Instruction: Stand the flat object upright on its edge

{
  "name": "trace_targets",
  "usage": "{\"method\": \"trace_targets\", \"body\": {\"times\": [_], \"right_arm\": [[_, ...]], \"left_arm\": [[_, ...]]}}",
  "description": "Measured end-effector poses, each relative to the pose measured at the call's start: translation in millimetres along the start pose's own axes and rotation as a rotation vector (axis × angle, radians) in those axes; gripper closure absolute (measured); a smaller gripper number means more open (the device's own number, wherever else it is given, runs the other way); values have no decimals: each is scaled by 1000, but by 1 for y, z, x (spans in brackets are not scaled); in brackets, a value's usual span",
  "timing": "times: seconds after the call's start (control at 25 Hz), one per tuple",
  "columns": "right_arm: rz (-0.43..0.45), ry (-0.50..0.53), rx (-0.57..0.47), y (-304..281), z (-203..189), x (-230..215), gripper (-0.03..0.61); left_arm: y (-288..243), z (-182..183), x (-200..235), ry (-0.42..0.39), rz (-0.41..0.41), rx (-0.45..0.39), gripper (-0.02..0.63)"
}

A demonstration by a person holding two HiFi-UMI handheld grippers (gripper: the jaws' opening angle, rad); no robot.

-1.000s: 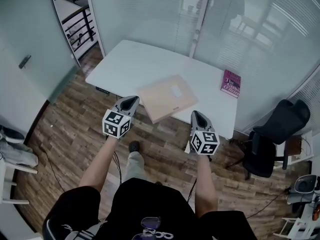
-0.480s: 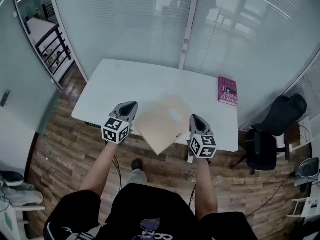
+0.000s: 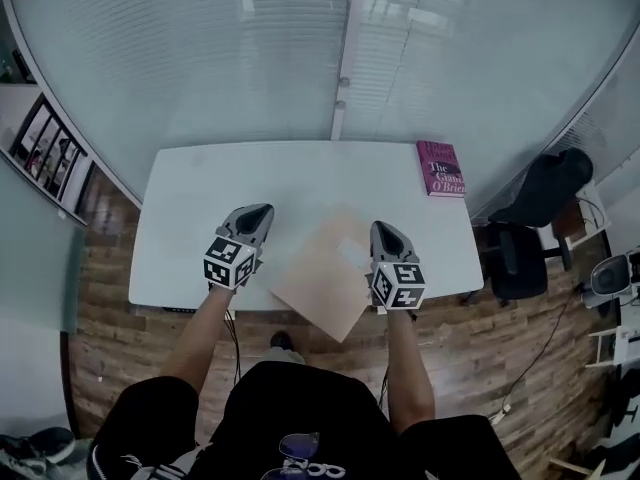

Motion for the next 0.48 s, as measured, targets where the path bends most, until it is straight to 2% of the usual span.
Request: {"method": "trace_targets", "body": {"times": [0.28,0.48], "right_arm": [[-136,6,30,-4,-12,2,555],[-216,0,29,4,-19,1,555]], "left_arm": [[-41,-18,11,27,-178,6,592],[-54,-26,8,35,-265,12,592]]}}
Point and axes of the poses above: the fingertips, and each gripper's own axes: y backward along the fingers, x to its left, z out of its top, the point moved 5 cm from there along y, backward along the fingers, and after that the axes turned 10 degrees about -x, right-handed, at the moved point
